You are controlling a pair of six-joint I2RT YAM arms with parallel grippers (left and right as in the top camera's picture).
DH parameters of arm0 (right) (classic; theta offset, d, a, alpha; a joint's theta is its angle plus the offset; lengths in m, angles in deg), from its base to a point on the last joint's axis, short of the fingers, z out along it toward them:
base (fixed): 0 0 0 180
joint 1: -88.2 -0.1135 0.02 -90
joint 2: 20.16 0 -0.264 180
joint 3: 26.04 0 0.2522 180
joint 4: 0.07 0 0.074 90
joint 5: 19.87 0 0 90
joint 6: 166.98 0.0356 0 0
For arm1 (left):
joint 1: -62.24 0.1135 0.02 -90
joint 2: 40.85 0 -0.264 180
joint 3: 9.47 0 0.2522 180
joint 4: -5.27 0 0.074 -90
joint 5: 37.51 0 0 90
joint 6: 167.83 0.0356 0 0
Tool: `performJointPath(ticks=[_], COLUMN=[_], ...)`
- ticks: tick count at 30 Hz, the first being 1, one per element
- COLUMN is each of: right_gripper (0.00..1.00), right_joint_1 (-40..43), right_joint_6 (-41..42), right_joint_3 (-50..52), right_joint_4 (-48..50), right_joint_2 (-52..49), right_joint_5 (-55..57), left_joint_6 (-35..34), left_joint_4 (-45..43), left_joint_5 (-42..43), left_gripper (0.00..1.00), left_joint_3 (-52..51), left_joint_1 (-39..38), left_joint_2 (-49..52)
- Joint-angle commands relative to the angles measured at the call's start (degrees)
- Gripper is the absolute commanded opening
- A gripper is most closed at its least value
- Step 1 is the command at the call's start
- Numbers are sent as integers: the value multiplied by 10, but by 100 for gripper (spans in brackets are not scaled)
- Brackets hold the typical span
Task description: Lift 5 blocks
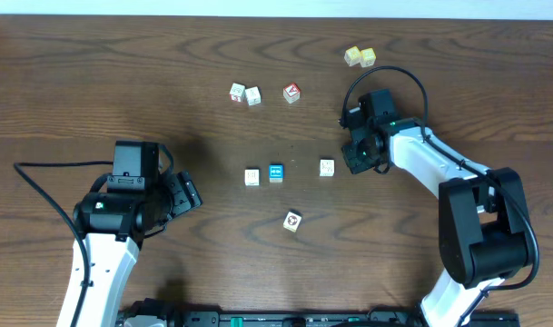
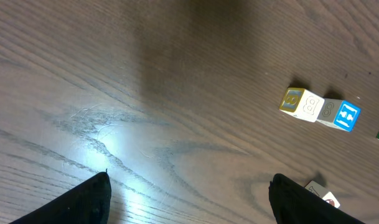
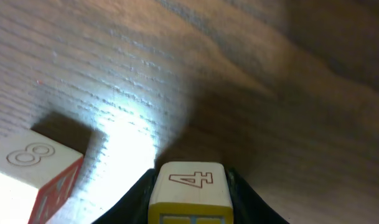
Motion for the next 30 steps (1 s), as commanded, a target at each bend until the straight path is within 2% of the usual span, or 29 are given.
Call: performJointPath(ticks=[1,10,18,21,30], right_gripper=[25,24,21,20,24], right_joint_1=[-3,-3,2,4,4], right_joint_6=[35,165,261,267,250], right_joint_3=[-14,-30,-30,-30,-30], right_joint_4=[-33,-95,-98,-88,-63], right_joint_2=[-19,-19,-19,-19,-19], right_joint_5=[-6,-7,8,6,6], left_joint_6=[-5,-5,-5,-5,-5], left_joint_4=[1,2,1,1,1], left_joint_5=[-3,-3,-3,-3,-3], left_gripper=[81,81,82,81,81], left_joint_3=[9,9,9,9,9], left_joint_1=[3,3,3,3,3], left_joint_2=[1,1,1,1,1])
